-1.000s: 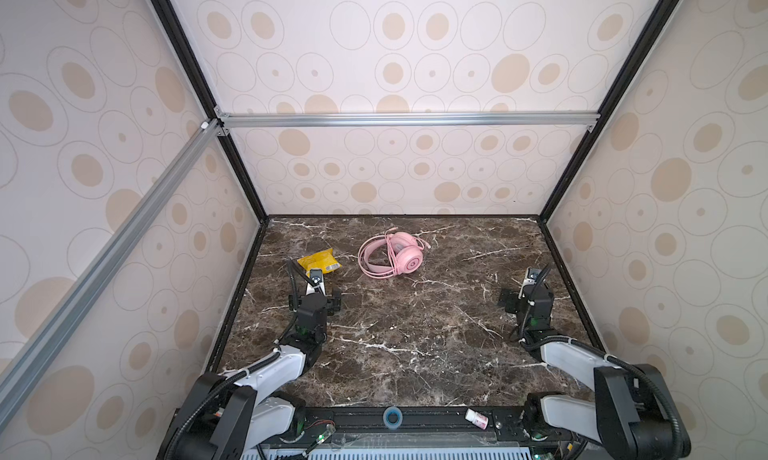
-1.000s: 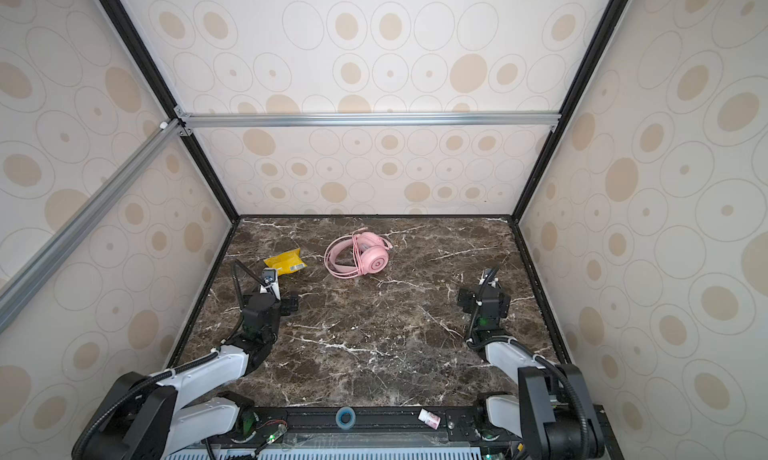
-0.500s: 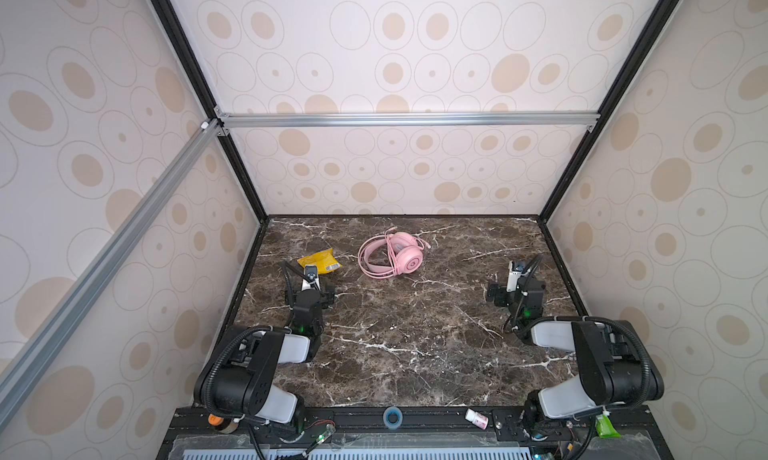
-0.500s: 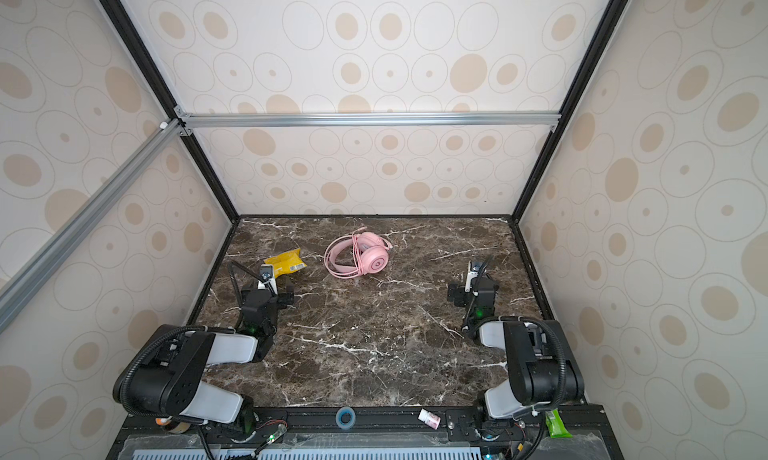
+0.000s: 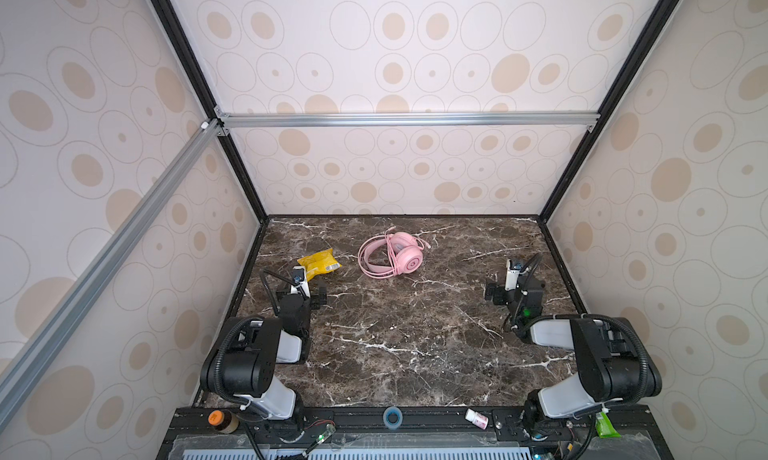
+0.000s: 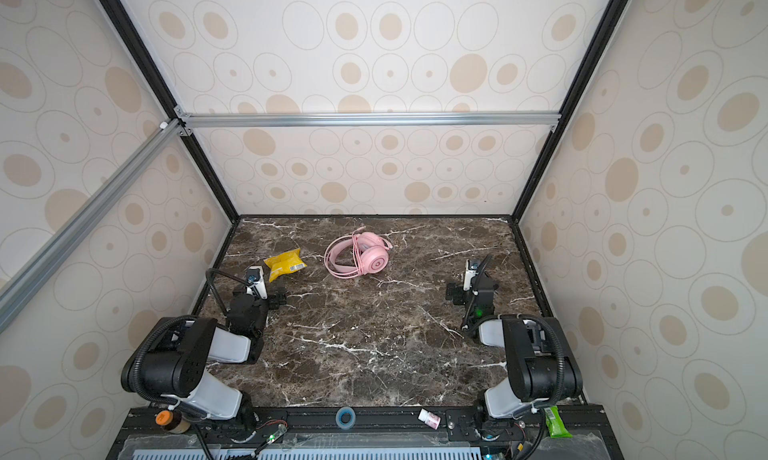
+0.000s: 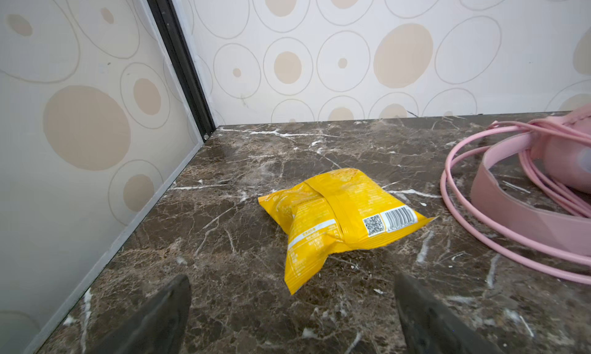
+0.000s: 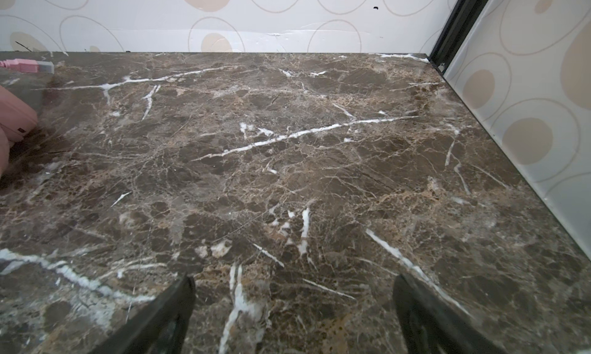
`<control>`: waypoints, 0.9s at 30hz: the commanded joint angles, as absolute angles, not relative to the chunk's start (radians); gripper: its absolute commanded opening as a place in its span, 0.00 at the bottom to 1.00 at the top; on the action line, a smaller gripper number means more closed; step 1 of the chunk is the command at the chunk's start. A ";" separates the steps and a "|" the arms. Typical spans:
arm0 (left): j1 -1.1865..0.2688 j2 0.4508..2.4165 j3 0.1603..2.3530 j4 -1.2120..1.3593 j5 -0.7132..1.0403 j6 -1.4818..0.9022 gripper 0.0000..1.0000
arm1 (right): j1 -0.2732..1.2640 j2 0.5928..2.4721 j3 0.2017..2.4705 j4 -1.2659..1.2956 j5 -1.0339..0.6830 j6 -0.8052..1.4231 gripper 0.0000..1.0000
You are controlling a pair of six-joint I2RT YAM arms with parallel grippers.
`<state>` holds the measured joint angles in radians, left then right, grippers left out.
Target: Wrap the headphones
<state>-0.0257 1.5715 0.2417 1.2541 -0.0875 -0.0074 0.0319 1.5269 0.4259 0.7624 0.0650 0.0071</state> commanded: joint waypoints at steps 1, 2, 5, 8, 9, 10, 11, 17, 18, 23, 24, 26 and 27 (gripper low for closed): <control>-0.023 1.583 0.242 1.321 -0.066 -0.014 0.98 | 0.034 1.552 0.424 0.812 0.058 -0.008 1.00; -0.024 1.583 0.242 1.323 -0.067 -0.014 0.98 | 0.034 1.555 0.423 0.814 0.059 -0.009 1.00; -0.023 1.579 0.236 1.330 -0.067 -0.014 0.98 | 0.035 1.548 0.432 0.786 0.060 -0.008 1.00; -0.023 1.577 0.230 1.336 -0.067 -0.014 0.98 | 0.035 1.546 0.434 0.780 0.061 -0.008 1.00; -0.024 1.577 0.232 1.336 -0.067 -0.014 0.98 | 0.034 1.545 0.434 0.780 0.061 -0.008 1.00; -0.023 1.577 0.232 1.335 -0.067 -0.014 0.98 | 0.035 1.546 0.433 0.780 0.061 -0.009 1.00; -0.023 1.577 0.232 1.336 -0.067 -0.014 0.98 | 0.035 1.545 0.433 0.780 0.061 -0.008 1.00; -0.024 1.577 0.232 1.336 -0.067 -0.014 0.98 | 0.035 1.546 0.434 0.780 0.061 -0.009 1.00; -0.023 1.577 0.232 1.336 -0.067 -0.014 0.98 | 0.035 1.546 0.433 0.781 0.061 -0.008 1.00; -0.023 1.580 0.236 1.330 -0.068 -0.014 0.98 | 0.035 1.546 0.434 0.780 0.061 -0.008 1.00; -0.023 1.580 0.236 1.330 -0.067 -0.013 0.98 | 0.035 1.546 0.433 0.782 0.061 -0.009 1.00; -0.023 1.577 0.233 1.334 -0.067 -0.014 0.98 | 0.034 1.541 0.428 0.788 0.061 -0.008 1.00; -0.024 1.577 0.232 1.336 -0.068 -0.014 0.98 | 0.034 1.540 0.426 0.788 0.060 -0.008 1.00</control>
